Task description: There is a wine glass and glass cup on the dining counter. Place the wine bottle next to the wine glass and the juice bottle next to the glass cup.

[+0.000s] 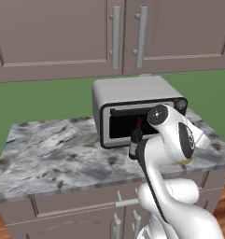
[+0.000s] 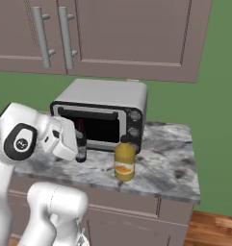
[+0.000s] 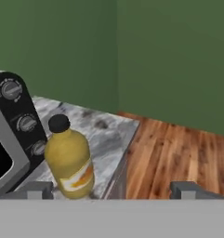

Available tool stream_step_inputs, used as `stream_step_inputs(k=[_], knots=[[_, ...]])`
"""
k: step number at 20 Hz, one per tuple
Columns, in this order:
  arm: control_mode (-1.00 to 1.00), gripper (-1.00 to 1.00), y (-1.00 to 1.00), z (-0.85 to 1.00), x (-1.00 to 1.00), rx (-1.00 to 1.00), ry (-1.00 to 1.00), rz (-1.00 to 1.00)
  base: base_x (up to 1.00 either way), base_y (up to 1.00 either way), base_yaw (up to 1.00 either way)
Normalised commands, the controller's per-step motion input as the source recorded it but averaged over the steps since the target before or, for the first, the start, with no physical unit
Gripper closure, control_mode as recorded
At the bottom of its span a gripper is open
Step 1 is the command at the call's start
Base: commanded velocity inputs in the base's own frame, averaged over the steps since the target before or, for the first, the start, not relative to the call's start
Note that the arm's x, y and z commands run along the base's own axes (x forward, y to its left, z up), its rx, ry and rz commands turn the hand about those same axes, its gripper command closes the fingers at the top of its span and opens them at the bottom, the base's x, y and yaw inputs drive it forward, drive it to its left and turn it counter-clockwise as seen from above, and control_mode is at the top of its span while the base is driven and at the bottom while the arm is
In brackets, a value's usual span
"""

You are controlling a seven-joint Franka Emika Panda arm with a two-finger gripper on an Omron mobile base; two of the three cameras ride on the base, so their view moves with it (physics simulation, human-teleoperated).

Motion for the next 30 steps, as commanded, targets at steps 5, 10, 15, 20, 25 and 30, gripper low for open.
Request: stream_step_inputs(k=[5, 10, 15, 20, 25, 30], knots=[[-1.00, -1.00, -0.22, -0.15, 0.03, -0.07, -0.05, 0.00, 0.00, 0.00, 0.00], [-1.00, -1.00, -0.27, -0.20, 0.05, -0.09, -0.06, 0.00, 0.00, 0.00, 0.00], [-1.00, -1.00, -0.17, -0.32, 0.10, -0.13, -0.11, 0.00, 0.00, 0.00, 0.00], [-1.00, -1.00, -0.06, -0.36, 0.15, -0.12, -0.18, 0.01, 0.00, 0.00, 0.00], [-1.00, -1.00, -0.23, -0.28, 0.20, -0.10, -0.07, 0.01, 0.00, 0.00, 0.00], [-1.00, -1.00, -0.33, -0.25, 0.17, -0.04, 0.00, 0.07, 0.00, 0.00, 0.00]])
